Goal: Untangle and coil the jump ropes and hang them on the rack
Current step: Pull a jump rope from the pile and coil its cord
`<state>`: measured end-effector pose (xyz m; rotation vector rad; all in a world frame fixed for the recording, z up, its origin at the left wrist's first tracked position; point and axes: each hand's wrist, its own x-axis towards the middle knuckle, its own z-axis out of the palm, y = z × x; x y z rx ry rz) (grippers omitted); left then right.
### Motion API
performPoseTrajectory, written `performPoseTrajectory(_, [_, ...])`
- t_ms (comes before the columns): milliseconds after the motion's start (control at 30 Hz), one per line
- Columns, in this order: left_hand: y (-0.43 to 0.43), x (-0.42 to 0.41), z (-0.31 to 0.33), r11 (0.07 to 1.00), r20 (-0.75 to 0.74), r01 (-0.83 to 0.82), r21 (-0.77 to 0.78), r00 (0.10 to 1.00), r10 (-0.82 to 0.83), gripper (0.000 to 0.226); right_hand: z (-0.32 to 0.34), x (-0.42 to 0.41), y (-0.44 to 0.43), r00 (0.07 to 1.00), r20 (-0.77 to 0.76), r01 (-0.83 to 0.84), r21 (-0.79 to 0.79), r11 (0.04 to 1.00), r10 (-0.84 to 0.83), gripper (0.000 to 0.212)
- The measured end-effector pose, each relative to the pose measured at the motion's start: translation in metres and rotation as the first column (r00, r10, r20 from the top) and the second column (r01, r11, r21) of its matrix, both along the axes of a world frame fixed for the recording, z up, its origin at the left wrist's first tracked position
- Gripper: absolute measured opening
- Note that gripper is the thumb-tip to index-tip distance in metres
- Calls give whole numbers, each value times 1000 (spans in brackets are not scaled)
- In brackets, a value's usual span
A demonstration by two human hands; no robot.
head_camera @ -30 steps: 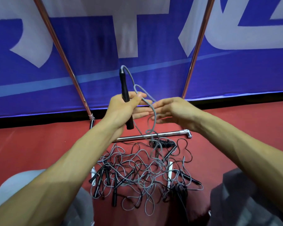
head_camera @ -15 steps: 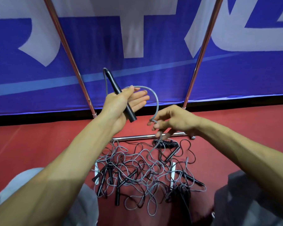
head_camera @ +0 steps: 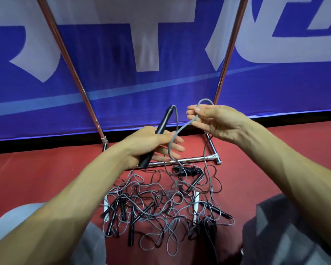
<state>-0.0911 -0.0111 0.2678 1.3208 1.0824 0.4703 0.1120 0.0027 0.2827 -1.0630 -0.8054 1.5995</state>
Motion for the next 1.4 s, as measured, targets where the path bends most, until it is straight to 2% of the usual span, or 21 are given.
performPoseTrajectory(133, [5,-4,4,997,42,-66,-29,997,67,33,-2,2,2,979,-137,138,-79,987,-147,11])
performPoseTrajectory(233, [6,-7,6,996,94,-87,-26,992,89,25,-2,3,5,963,-169,193,-109,975,-210,11])
performPoseTrajectory(333, [4,-6,6,989,172,-145,21,975,140,12,-7,0,7,977,-114,164,-121,979,-178,12])
performPoseTrajectory(467, [5,-5,7,969,280,-246,10,931,234,13,-17,-14,1,995,-61,68,-137,988,-77,13])
performPoseTrajectory(500, [5,-4,6,969,252,-247,32,940,231,14,-18,-17,0,997,-51,59,-135,989,-66,13])
performPoseTrajectory(600, [7,-2,-4,958,36,-202,202,979,198,14,-17,-21,0,996,-39,80,-104,991,-84,14])
performPoseTrajectory(733, [3,2,-16,966,-176,20,259,984,26,15,-12,-20,3,977,-150,135,-124,983,-153,18])
performPoseTrajectory(800, [0,4,-17,967,-151,54,247,988,-17,13,-12,-19,3,970,-182,141,-130,981,-163,18])
performPoseTrajectory(867, [-2,7,-16,980,-48,-2,198,999,12,8,-14,-17,5,971,-171,150,-118,982,-168,17])
performPoseTrajectory(967, [-1,10,-10,970,81,-177,165,983,165,8,-20,-14,7,990,-37,130,-92,987,-134,16])
performPoseTrajectory(1067, [1,9,-2,938,263,-335,90,916,302,11,-26,-19,2,957,283,-46,-67,997,63,28])
performPoseTrajectory(1167, [2,5,6,902,369,-428,60,849,378,9,-36,-30,-6,802,525,-293,-71,953,285,41])
performPoseTrajectory(1233, [3,2,10,885,424,-463,51,812,401,9,-43,-36,-9,655,652,-431,-91,898,380,35])
performPoseTrajectory(1300, [4,-1,14,871,485,-491,21,767,420,11,-49,-39,-11,506,760,-501,-125,856,408,26])
performPoseTrajectory(1333, [5,-3,17,865,517,-502,-1,740,430,12,-53,-40,-12,457,789,-518,-138,844,409,23])
performPoseTrajectory(1400, [7,-8,19,853,565,-521,-36,693,448,14,-57,-43,-14,446,791,-527,-146,837,418,17])
